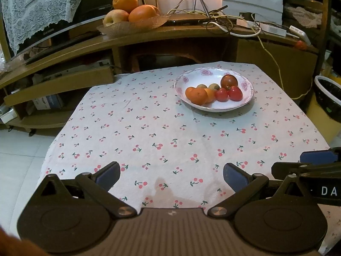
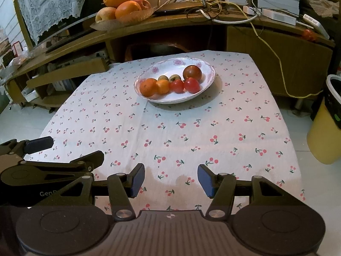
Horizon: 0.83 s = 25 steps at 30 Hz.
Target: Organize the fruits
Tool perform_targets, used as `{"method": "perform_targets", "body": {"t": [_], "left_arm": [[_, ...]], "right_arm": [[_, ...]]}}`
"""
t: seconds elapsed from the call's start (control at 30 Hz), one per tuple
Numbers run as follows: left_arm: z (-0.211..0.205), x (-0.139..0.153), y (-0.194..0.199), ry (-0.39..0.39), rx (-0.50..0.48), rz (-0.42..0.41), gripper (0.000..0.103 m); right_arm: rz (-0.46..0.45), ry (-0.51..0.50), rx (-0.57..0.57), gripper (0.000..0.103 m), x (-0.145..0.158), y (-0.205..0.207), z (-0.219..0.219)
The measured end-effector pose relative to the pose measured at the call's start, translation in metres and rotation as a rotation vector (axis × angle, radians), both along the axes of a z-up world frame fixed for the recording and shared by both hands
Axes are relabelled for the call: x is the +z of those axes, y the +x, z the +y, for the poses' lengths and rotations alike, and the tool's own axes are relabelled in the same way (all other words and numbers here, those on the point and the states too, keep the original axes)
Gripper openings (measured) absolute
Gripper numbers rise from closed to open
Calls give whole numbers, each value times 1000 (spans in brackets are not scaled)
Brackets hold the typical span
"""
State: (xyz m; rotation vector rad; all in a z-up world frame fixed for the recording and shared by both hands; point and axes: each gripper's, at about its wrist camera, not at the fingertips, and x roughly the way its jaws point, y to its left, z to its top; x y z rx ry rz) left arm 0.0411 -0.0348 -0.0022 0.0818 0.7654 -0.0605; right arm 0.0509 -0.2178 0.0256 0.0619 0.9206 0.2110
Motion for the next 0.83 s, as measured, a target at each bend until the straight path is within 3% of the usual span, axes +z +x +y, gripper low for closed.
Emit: {"method": "perform_targets", "body": {"t": [0.83], "left_arm": [[1,-4,2,-3,18,33,103]], "right_arm": [[9,-6,1,57,-3,0,2]]}}
